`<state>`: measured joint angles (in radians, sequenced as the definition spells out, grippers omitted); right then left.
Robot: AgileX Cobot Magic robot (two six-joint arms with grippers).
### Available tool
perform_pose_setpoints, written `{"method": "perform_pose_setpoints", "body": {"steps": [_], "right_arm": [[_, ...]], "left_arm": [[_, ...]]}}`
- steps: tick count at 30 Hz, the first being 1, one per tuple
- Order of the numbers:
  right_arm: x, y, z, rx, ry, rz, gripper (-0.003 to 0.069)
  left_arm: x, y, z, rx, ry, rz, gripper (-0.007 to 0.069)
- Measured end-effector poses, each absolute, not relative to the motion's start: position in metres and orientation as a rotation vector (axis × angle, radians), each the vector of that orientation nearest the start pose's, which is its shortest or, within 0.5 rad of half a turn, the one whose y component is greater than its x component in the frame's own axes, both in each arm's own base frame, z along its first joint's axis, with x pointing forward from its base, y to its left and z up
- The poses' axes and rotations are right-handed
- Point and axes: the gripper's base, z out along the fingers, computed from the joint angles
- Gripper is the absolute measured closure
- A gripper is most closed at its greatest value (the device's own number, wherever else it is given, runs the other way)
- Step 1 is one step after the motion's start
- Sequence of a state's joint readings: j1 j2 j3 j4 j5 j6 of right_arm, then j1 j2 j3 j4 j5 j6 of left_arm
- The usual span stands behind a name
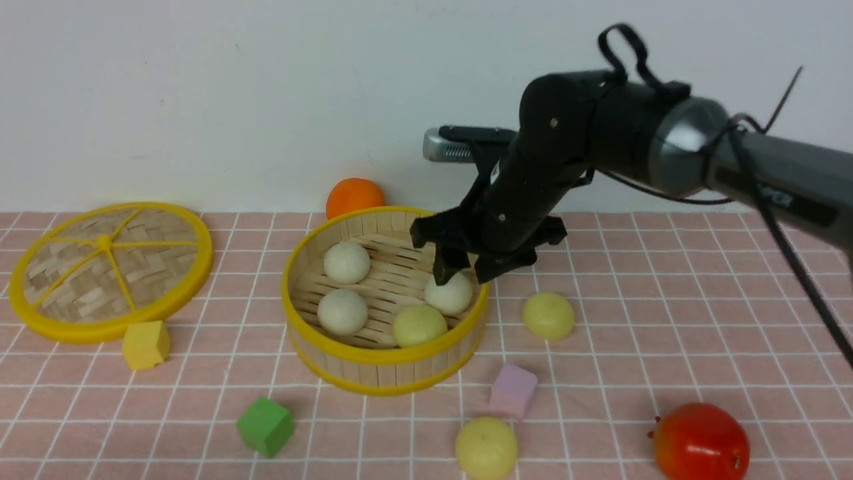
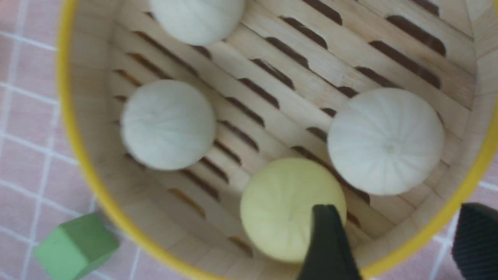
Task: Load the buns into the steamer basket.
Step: Use the right arm to grab a steamed stuffed bun
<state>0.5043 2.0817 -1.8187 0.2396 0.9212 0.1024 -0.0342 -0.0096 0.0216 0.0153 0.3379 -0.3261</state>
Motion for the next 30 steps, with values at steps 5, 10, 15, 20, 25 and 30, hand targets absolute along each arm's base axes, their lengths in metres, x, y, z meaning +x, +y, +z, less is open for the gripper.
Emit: {"method": "perform_pose_setpoints", "body": {"steps": [5, 10, 15, 20, 25, 30], "right_arm": [[0.393, 0.220, 0.286, -0.380, 2.629, 0.486, 0.0178], [0.403, 0.186, 0.293, -0.315, 2.649, 0.405, 0.0196], [0.423, 0.157, 0.272, -0.228, 2.701, 0.344, 0.0222], [0.435, 0.152, 0.242, -0.200, 2.749, 0.322, 0.0250], [0.438, 0.153, 0.219, -0.203, 2.829, 0.304, 0.0307], [0.439, 0.154, 0.206, -0.195, 2.872, 0.318, 0.0335]], "left_arm": [[0.053, -0.001, 0.176, -0.258, 1.822, -0.238, 0.0469], [0.053, -0.001, 0.176, -0.258, 1.822, -0.238, 0.0464], [0.053, -0.001, 0.176, -0.258, 1.822, -0.238, 0.0459], [0.053, -0.001, 0.176, -0.258, 1.822, -0.238, 0.0457], [0.053, -0.001, 0.176, -0.258, 1.822, -0.238, 0.0457], [0.053, -0.001, 0.176, -0.258, 1.822, -0.238, 0.0456]]}}
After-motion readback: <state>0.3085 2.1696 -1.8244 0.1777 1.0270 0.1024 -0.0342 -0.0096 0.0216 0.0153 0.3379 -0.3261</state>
